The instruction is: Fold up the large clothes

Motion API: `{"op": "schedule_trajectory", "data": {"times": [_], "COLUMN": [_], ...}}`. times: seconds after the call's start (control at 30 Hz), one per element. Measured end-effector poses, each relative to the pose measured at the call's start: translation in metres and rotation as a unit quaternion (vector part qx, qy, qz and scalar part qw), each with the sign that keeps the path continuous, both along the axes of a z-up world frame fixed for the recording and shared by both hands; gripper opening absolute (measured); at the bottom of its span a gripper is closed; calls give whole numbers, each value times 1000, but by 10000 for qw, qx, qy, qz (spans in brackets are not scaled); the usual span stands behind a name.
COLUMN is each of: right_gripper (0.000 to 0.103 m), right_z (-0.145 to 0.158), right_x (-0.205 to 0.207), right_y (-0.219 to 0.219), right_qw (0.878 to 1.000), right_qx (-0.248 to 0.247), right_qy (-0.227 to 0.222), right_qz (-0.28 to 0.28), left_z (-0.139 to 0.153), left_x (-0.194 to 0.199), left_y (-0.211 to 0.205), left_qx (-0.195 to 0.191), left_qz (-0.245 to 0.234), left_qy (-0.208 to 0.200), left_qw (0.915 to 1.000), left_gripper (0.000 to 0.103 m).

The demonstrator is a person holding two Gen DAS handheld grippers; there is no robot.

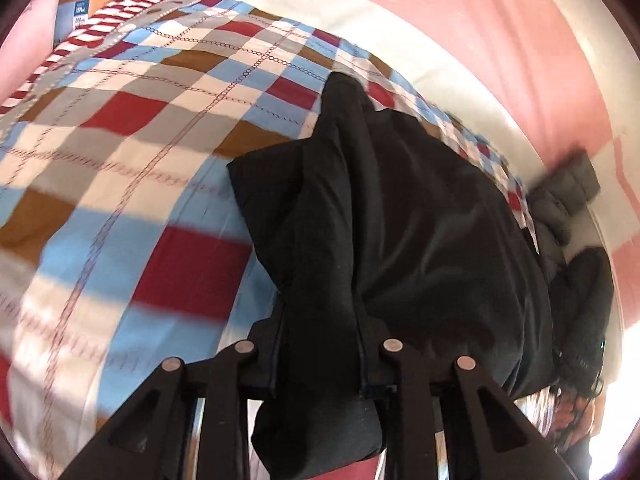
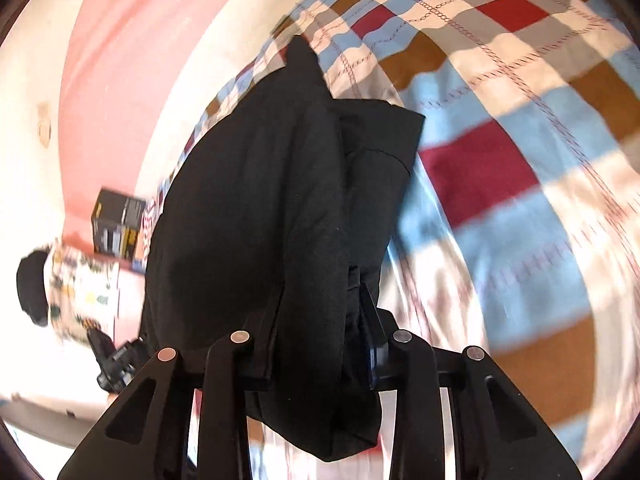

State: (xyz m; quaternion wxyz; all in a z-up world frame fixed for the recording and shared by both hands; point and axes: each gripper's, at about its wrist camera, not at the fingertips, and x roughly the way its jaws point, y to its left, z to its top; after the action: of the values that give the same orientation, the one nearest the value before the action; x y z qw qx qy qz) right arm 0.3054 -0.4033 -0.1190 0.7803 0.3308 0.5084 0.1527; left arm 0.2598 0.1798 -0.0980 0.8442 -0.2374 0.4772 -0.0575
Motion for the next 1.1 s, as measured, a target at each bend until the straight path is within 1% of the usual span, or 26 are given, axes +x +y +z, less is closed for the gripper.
{"op": "schedule_trajectory", "data": {"times": [0.07,0.13,0.23,0.33,0.37,0.4,0.43,0.47,0.53,0.57,0.6,0.63,0.67,0.73,0.77,0.8,0.87,0.9,0.97,1.03,1.07,1.1], "right_gripper": [32,32,32,33,36,42,45,50,50,53,67,72,74,74,74,74,74,74,74,74,74,51], "right_z": [8,12,10,1,-2,-5,-6,-4,8,18,30,40,49,59,61,61,55,50,37,19,12,4], "right_x": [-25,-61,-116,-154,-161,-164,-165,-164,-163,-162,-162,-158,-151,-138,-130,-117,-93,-79,-52,-26,-18,-12], "right_y": [-3,-7,-17,-23,-24,-25,-25,-24,-24,-24,-24,-25,-25,-25,-24,-21,-16,-15,-11,-12,-13,-16], "right_qw": [10000,9999,9994,9987,9987,9984,9982,9981,9978,9980,9986,9985,9978,9965,9961,9958,9955,9957,9959,9952,9955,9962], "right_qx": [-41,-43,10,48,45,9,-66,-146,-390,-483,-492,-518,-579,-678,-707,-712,-747,-758,-800,-975,-938,-826], "right_qy": [42,149,355,499,510,540,562,565,473,329,85,-95,-279,-455,-501,-565,-567,-532,-412,-89,90,262], "right_qz": [52,76,27,-63,-81,-138,-190,-213,-252,-231,-185,-168,-173,-185,-180,-139,-108,-96,-3,-44,-48,-101], "left_z": [3,1,-8,-19,-21,-22,-21,-19,-9,-3,2,7,12,20,25,30,36,35,21,4,-5,-12], "left_x": [-40,-86,-145,-182,-188,-188,-187,-183,-179,-178,-180,-179,-176,-164,-155,-143,-113,-95,-55,-22,-9,0], "left_y": [1,3,4,5,6,6,6,5,4,4,4,5,8,16,19,20,15,14,14,11,11,10], "left_qx": [-61,-157,-237,-349,-372,-371,-352,-312,-219,-177,-123,-49,-18,-75,-92,-54,92,63,-68,-65,-35,-49], "left_qz": [-87,-118,-127,-108,-85,-71,-73,-71,-87,-129,-161,-168,-158,-44,28,59,-64,-105,-45,-43,39,114], "left_qy": [46,130,291,334,319,319,325,357,455,459,433,359,226,84,9,-74,-269,-279,2,290,443,558], "left_qw": [9999,9997,9992,9988,9988,9988,9988,9988,9987,9987,9989,9992,9996,9999,10000,9999,9996,9995,10000,9995,9990,9984], "left_gripper": [28,28,28,30,31,32,34,36,38,38,39,41,45,49,53,56,64,65,65,64,60,54]}}
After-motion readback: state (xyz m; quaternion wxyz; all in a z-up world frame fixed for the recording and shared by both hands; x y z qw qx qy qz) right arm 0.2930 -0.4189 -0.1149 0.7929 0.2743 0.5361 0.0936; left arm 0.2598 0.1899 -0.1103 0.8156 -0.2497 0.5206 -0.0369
